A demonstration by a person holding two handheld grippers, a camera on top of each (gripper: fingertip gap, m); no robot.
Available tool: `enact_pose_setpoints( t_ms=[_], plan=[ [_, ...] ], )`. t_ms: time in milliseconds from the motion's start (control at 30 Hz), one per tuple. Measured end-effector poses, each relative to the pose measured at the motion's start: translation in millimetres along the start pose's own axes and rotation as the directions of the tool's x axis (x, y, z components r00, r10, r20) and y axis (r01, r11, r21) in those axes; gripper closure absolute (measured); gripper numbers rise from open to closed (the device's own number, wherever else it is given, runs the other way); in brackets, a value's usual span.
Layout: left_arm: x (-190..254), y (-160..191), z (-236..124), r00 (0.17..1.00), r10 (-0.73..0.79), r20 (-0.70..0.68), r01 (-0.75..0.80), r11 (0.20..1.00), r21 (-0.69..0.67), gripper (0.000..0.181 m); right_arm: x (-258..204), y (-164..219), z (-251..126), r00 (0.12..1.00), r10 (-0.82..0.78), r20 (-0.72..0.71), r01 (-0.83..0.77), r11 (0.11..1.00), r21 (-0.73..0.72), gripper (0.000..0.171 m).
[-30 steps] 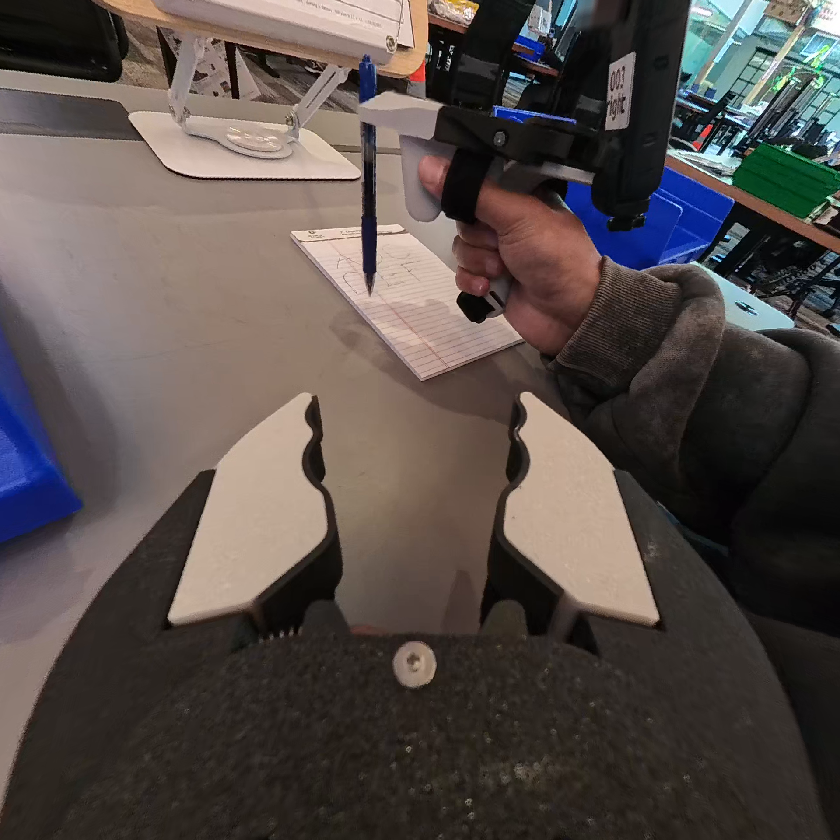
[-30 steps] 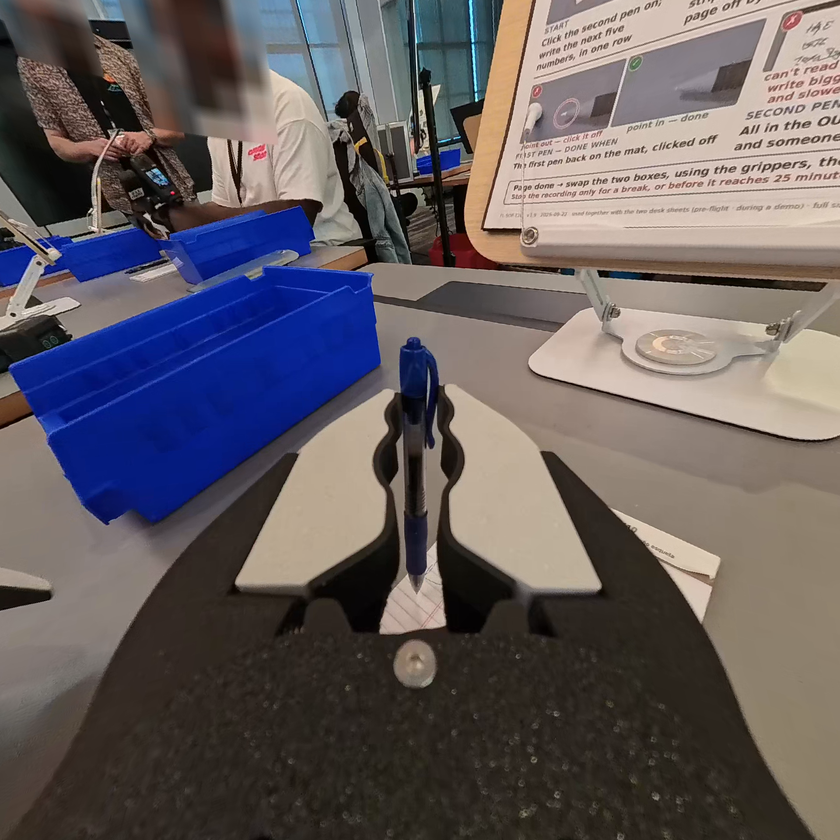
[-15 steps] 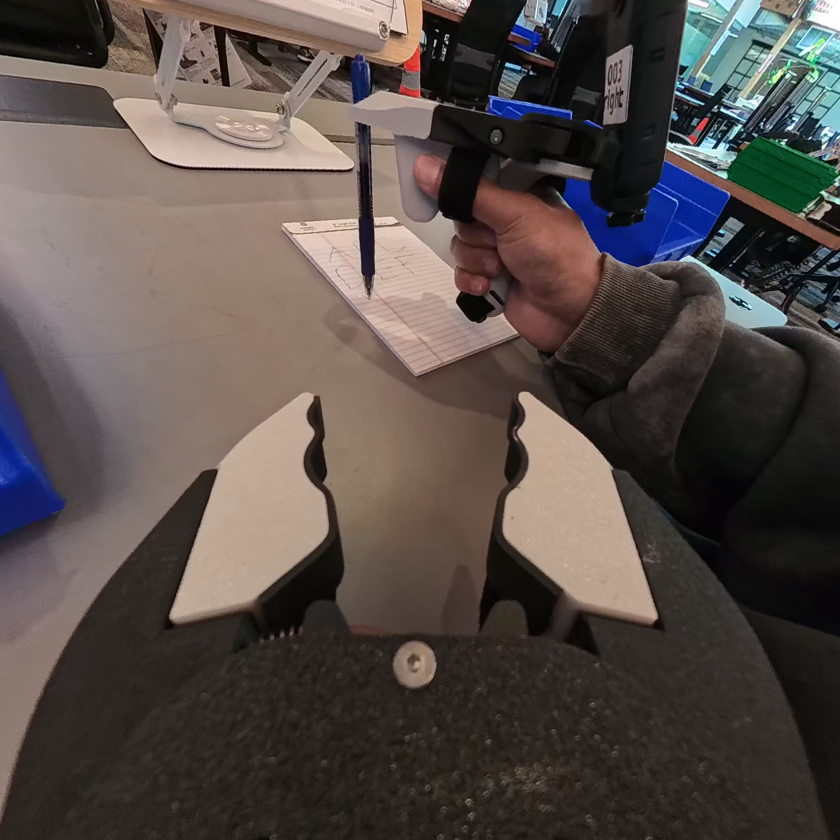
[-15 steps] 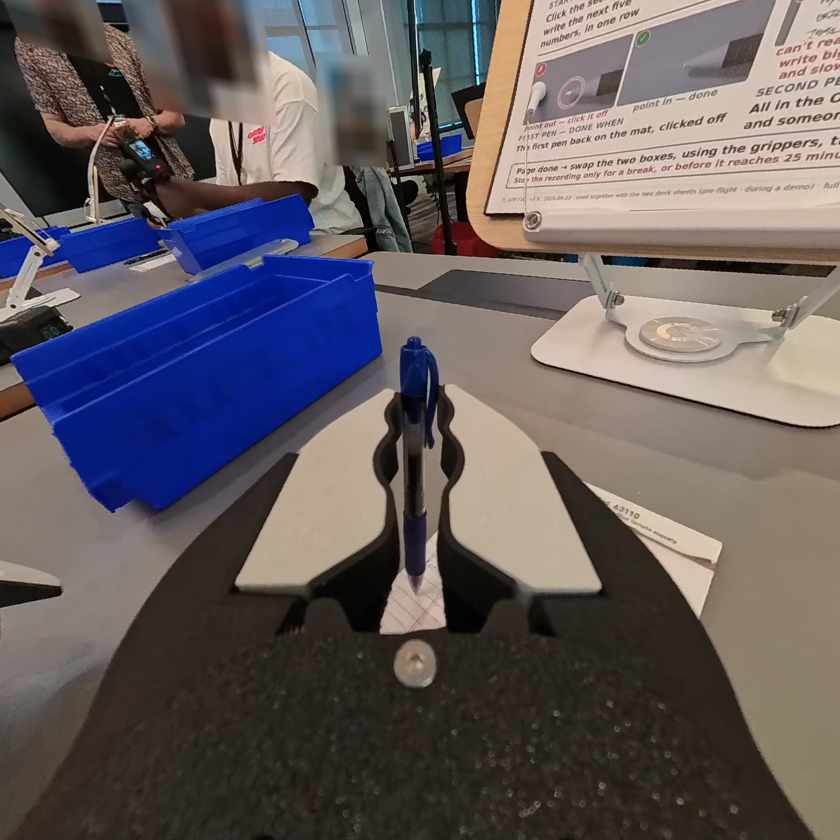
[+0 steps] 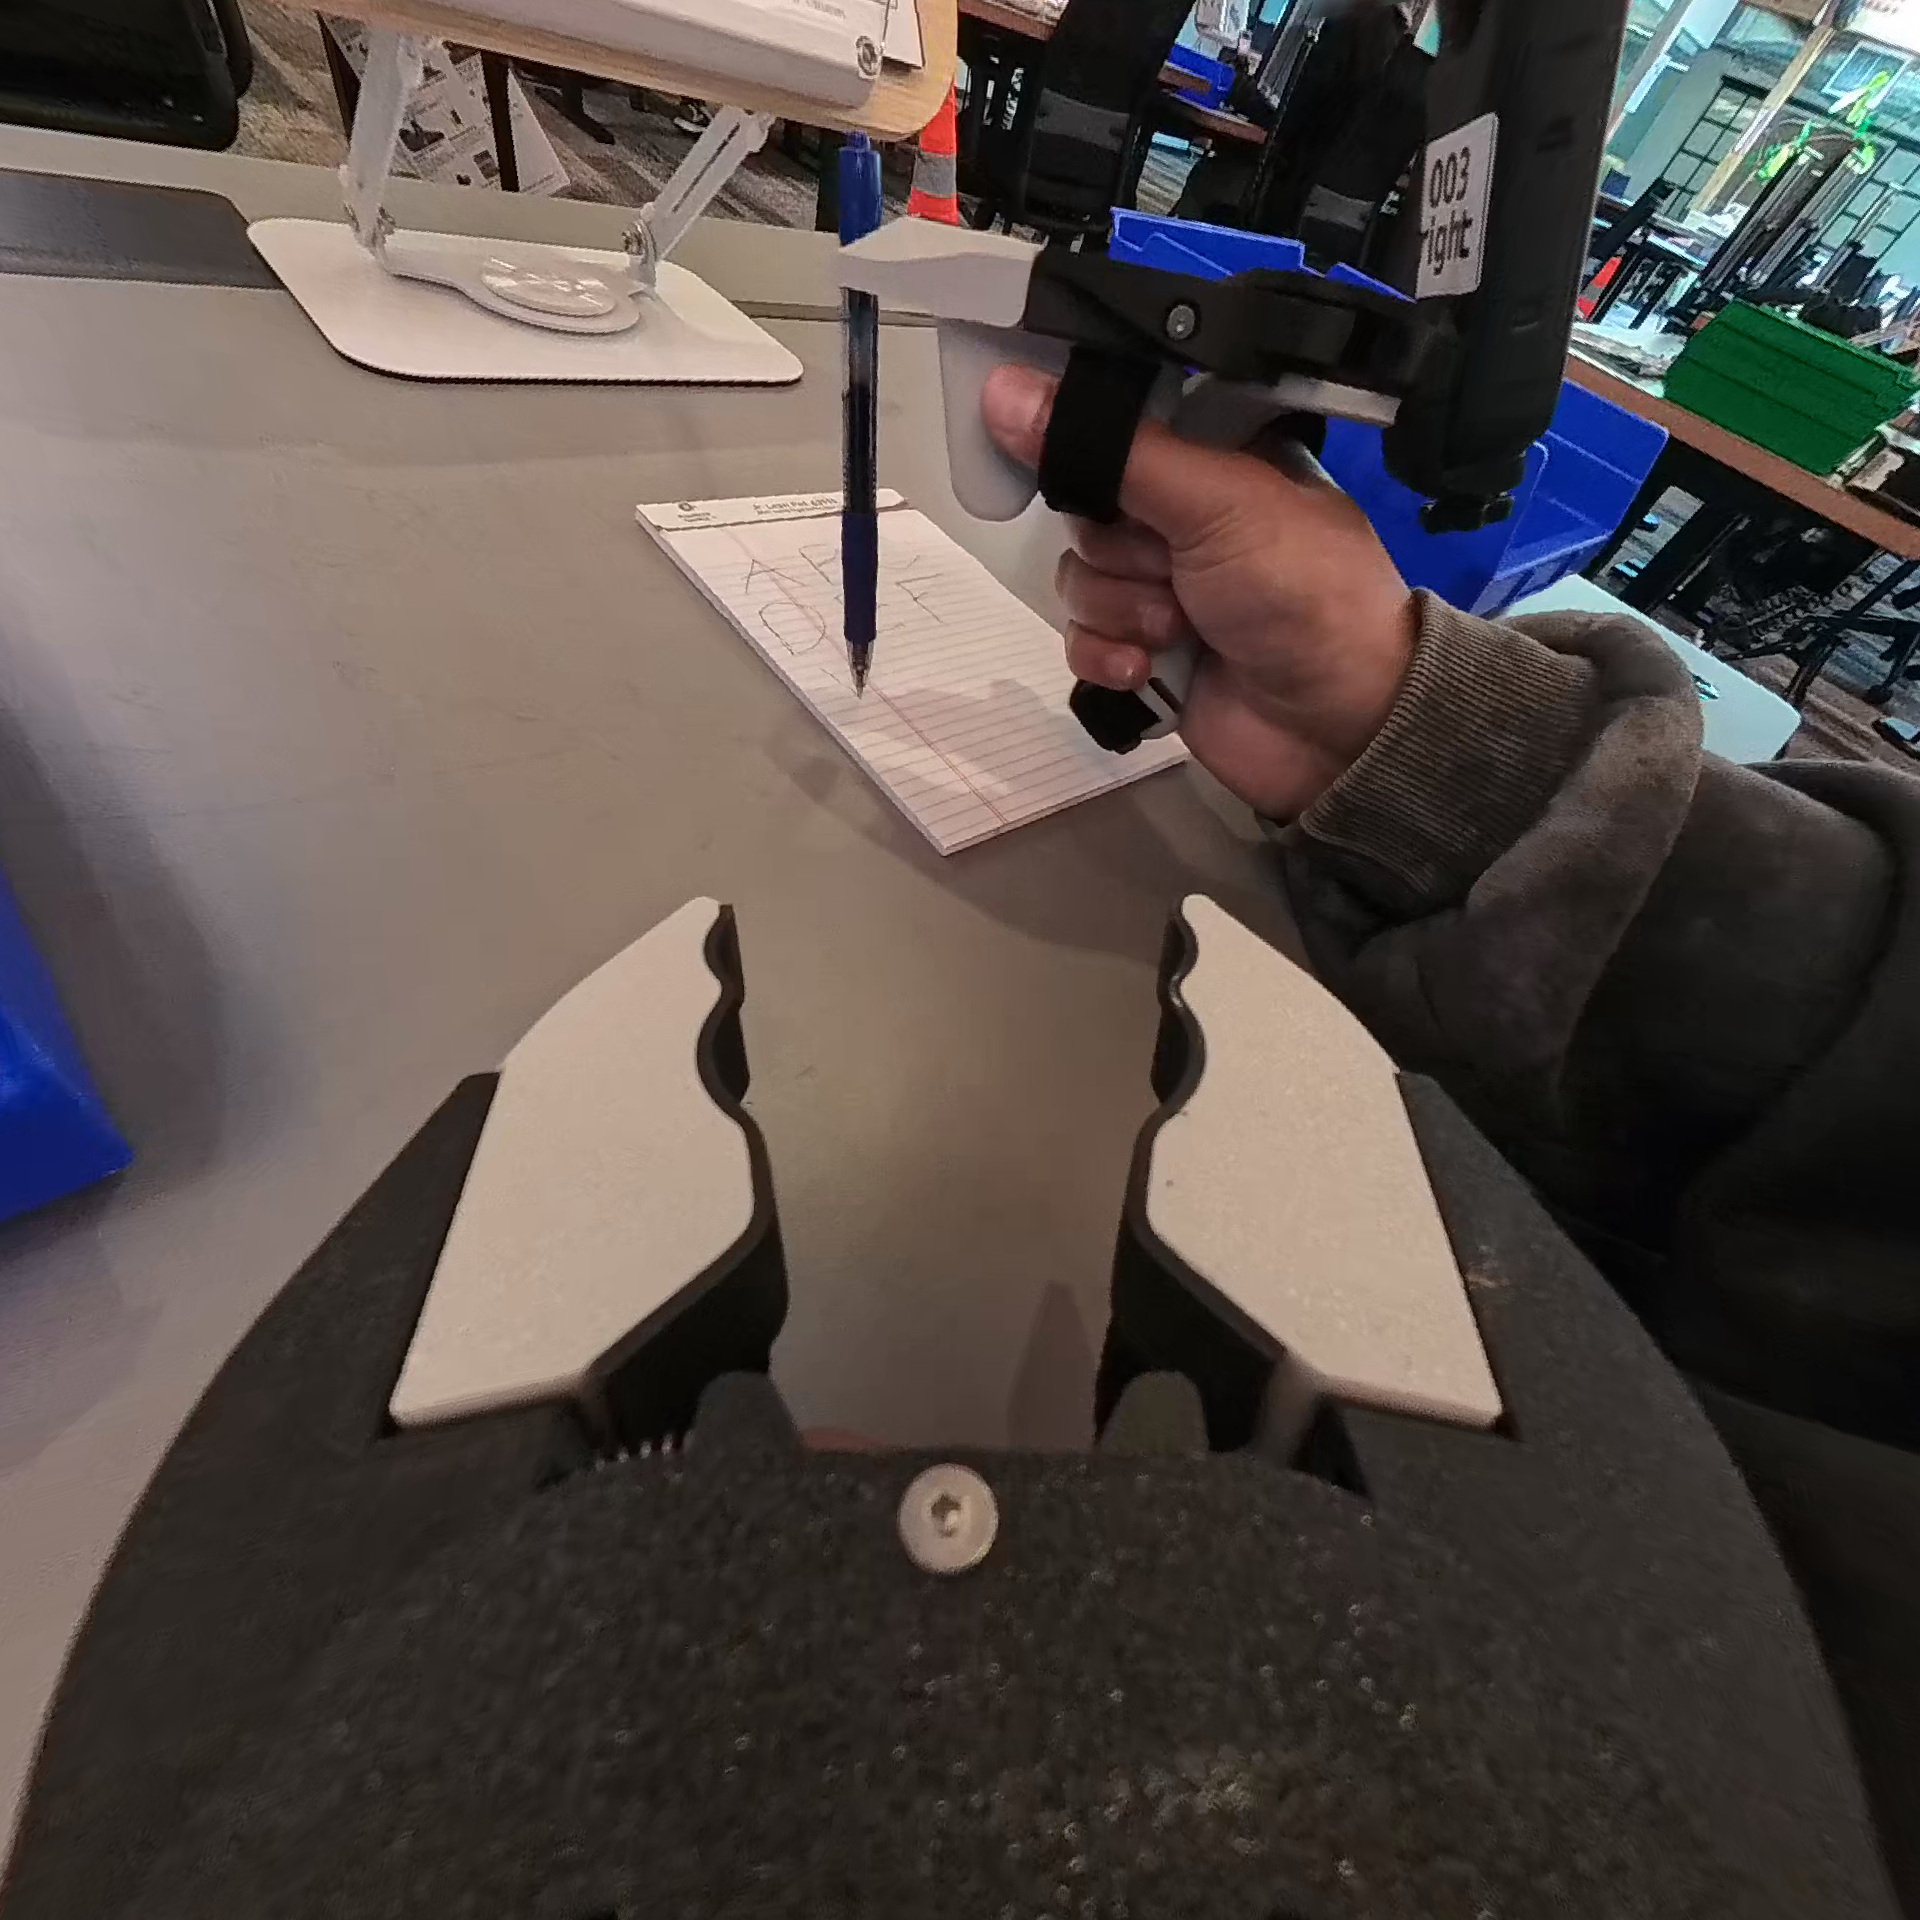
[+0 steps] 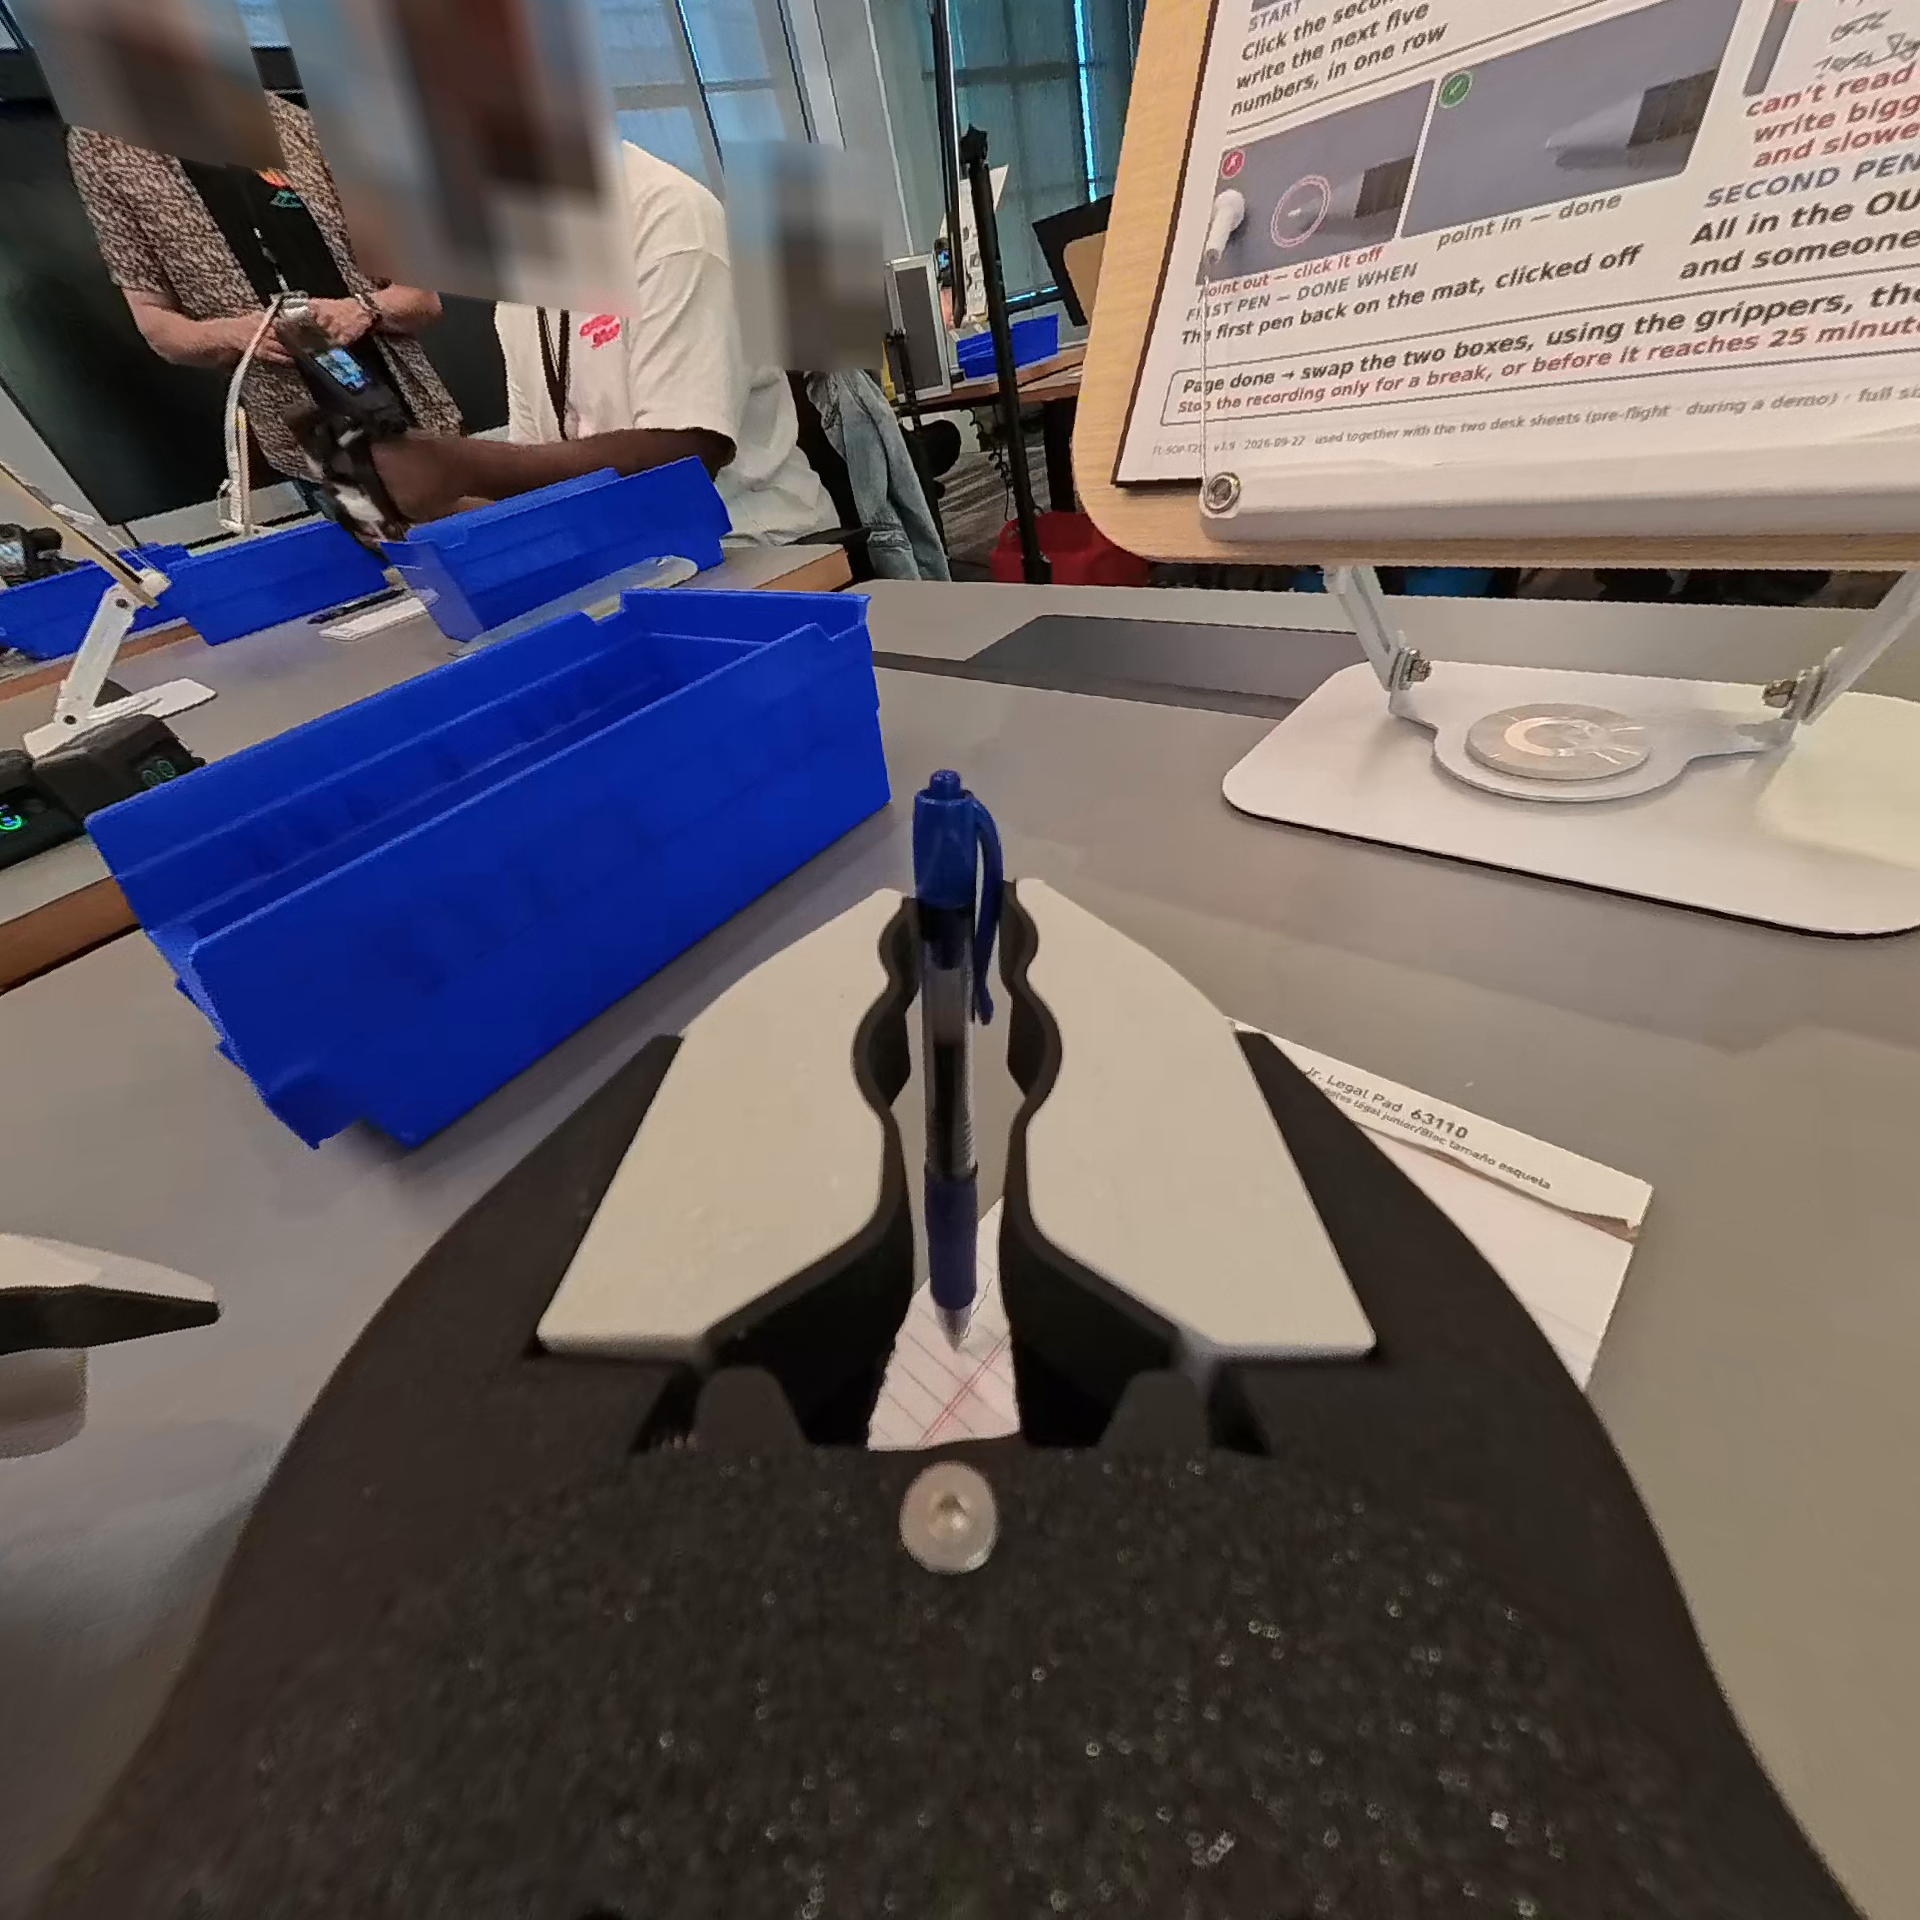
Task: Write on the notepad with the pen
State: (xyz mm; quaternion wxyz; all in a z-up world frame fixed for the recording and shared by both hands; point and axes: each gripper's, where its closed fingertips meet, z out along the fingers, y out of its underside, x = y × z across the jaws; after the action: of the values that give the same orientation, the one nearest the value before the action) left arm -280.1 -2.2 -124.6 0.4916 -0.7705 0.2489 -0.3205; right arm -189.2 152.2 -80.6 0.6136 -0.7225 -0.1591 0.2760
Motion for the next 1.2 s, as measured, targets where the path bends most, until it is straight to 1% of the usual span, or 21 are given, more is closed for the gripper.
enact_pose_setpoints(
  t_ms=[467,567,733,833,900,967,1200],
  plan=[
    [3.0,1.4,1.0,1.000,0.025,0.006,-0.025,1.000,-0.009,0.106,-5.3,2.9,-8.2,1.000,0.016,0.010,-0.016,1.000,-0.003,0.157],
    [2.9,1.8,1.0,1.000,0.025,0.007,-0.025,1.000,-0.010,0.106,-4.3,-9.5,-10.7,1.000,0.023,0.016,-0.024,0.999,0.043,0.157],
    [1.5,1.7,0.7,0.999,0.030,0.017,-0.030,0.999,-0.010,0.105,-7.0,-38.9,-25.6,0.999,-0.023,0.032,0.018,0.990,0.143,0.157],
    [0.8,1.4,0.7,0.999,0.034,0.023,-0.034,0.999,-0.009,0.105,-4.0,-48.5,-36.0,0.999,-0.041,0.017,0.037,0.982,0.184,0.157],
    [1.2,2.0,0.8,0.999,0.038,0.024,-0.038,0.999,-0.012,0.105,-4.0,-50.5,-39.3,0.998,-0.045,0.036,0.037,0.978,0.204,0.157],
    [1.6,1.7,0.6,0.999,0.043,0.026,-0.043,0.999,-0.011,0.105,-0.1,-47.6,-39.0,0.999,-0.042,0.030,0.035,0.978,0.203,0.157],
    [1.4,2.3,1.7,0.998,0.050,0.032,-0.050,0.999,-0.016,0.105,5.2,-22.9,-23.8,0.998,-0.067,0.019,0.064,0.991,0.114,0.157]
  ],
)
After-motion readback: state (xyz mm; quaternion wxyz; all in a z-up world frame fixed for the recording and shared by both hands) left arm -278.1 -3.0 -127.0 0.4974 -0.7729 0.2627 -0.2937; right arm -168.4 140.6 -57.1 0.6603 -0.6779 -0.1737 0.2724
